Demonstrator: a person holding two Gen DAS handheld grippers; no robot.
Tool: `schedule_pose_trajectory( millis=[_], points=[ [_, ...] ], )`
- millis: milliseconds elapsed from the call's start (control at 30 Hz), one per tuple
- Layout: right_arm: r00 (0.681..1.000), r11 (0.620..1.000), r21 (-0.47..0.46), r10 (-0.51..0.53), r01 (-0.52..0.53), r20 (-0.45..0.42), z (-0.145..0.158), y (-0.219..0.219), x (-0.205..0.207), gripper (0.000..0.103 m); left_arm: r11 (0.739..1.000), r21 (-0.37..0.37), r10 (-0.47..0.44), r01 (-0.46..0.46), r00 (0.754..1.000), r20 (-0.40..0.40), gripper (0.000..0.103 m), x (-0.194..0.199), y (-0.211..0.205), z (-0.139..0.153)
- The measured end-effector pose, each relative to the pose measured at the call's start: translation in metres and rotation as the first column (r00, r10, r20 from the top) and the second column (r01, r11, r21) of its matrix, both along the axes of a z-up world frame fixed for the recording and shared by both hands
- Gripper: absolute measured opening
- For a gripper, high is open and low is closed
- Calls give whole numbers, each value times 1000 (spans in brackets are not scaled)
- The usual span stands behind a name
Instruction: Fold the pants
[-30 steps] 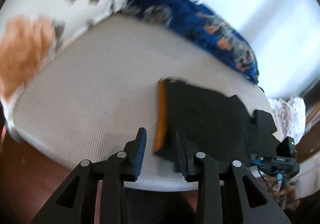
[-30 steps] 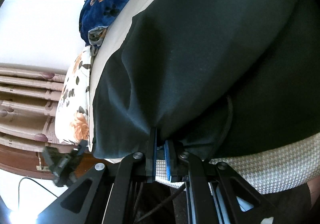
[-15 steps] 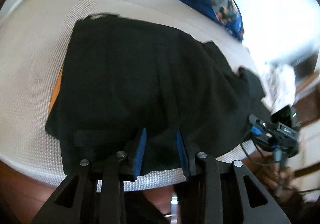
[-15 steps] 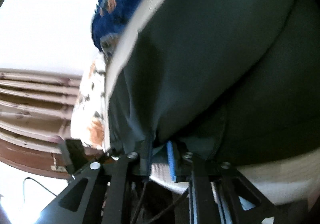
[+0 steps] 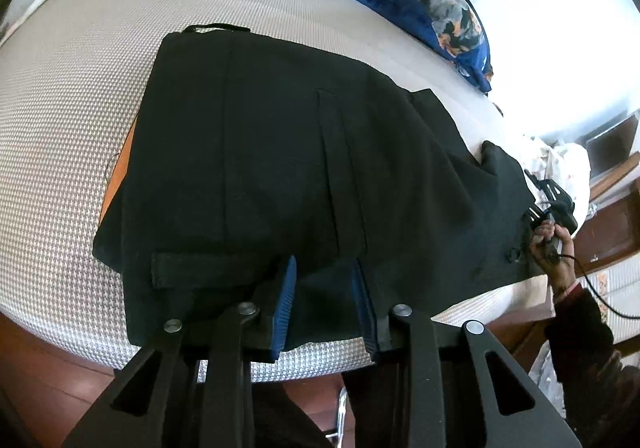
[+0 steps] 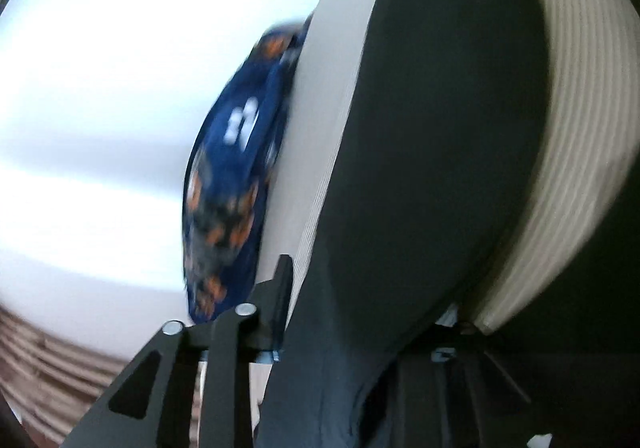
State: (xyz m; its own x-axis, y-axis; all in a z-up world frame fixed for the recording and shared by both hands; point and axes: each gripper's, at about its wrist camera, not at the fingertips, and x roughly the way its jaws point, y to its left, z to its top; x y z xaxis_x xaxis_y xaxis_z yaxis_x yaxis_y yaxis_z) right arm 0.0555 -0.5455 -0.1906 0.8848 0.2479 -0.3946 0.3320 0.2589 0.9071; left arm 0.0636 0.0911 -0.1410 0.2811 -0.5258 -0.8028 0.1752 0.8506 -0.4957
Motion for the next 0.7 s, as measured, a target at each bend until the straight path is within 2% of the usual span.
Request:
schedule_pose_trajectory(
  millis=[33,100,200,333,433,533,567,633,700],
  points=[
    [999,999,-28,-18,17,-30,3,-7,-2,8,1000,1,1,-1,1000,-2,32,0,0,0],
    [999,998,-43,-37,36,-37,9,-20,-14,6,1000,2,0,0,1000,-5,32,3,-2,0],
    [999,987,-160,-37,32,-26,33,-22,-46,5,1000,1,-7,7,1000,-8,32,6,-5,0],
    [997,981,-185,-62,55,-36,45,-28,-101,5,1000,-5,-14,14,1000,-12,32,6,-2,0],
    [995,979,-197,-75,61,-69,37,-36,-143,5,1000,-8,-20,20,1000,-15,32,6,-1,0],
    [986,989,-136,-72,51,-150,3,-42,-173,4,999,0,-34,34,999,-11,32,7,-3,0],
    [986,993,-101,-74,59,-149,-8,-44,-180,2,999,4,-39,40,999,-8,32,8,-3,0],
    [993,997,-27,-81,79,-89,-20,-50,-187,0,999,17,-51,51,999,1,32,7,-6,1],
    [994,995,24,-96,98,-57,-23,-52,-190,3,998,31,-62,62,998,7,32,7,-7,2]
  ],
)
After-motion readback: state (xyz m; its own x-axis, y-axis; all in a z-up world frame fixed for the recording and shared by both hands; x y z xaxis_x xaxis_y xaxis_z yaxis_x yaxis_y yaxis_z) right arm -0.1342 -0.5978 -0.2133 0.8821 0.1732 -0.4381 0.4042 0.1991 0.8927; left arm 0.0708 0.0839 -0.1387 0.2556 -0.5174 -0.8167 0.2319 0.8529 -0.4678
